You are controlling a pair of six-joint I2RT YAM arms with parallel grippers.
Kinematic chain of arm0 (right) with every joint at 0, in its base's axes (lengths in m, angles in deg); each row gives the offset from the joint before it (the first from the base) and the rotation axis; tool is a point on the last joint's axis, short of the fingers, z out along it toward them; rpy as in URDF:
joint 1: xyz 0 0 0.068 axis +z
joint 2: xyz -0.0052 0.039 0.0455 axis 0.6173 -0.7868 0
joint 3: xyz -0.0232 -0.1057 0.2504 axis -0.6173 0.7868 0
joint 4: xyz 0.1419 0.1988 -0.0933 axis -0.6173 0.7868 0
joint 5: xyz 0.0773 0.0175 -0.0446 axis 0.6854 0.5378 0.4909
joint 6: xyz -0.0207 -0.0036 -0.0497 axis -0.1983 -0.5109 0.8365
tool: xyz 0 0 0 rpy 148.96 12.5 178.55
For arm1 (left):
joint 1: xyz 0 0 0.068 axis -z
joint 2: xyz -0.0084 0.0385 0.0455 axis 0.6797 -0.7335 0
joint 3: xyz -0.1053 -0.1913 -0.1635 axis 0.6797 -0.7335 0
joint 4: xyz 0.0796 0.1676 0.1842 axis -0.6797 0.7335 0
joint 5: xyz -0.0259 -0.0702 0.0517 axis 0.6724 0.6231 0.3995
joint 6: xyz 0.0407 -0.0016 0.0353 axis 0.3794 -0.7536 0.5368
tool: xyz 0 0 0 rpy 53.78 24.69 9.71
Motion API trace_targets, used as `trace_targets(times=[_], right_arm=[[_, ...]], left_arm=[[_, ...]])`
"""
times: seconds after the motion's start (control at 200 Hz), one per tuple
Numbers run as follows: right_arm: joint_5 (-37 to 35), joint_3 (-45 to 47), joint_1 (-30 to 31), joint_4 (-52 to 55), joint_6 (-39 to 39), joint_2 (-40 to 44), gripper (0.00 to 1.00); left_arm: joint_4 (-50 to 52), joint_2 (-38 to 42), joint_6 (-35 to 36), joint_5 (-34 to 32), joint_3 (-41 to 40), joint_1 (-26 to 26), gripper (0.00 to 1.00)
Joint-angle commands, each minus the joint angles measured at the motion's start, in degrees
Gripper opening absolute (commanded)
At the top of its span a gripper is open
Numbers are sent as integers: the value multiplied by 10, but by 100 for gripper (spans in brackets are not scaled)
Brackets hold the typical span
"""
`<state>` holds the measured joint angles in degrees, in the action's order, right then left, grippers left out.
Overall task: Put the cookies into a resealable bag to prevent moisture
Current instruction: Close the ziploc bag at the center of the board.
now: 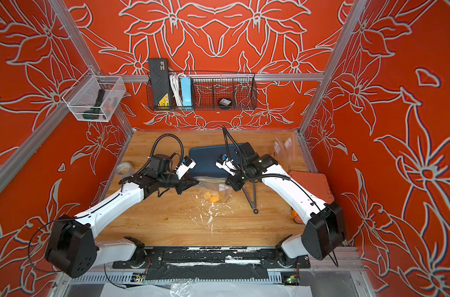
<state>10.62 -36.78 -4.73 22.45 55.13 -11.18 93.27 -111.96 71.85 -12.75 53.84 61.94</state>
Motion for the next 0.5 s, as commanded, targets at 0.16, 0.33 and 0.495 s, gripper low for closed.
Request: trace_targets(times=[0.16, 0.33, 0.495], right_arm=[[-5, -32, 10, 14, 15, -18, 5], [-5, -39, 14, 14, 16, -25, 0], [-2, -39, 16, 6, 16, -30, 12]], left_arm=[[-6, -3, 12, 16, 2, -3, 0], [-6, -4, 13, 21, 3, -3, 0], [-7, -4, 12, 24, 3, -3, 0]])
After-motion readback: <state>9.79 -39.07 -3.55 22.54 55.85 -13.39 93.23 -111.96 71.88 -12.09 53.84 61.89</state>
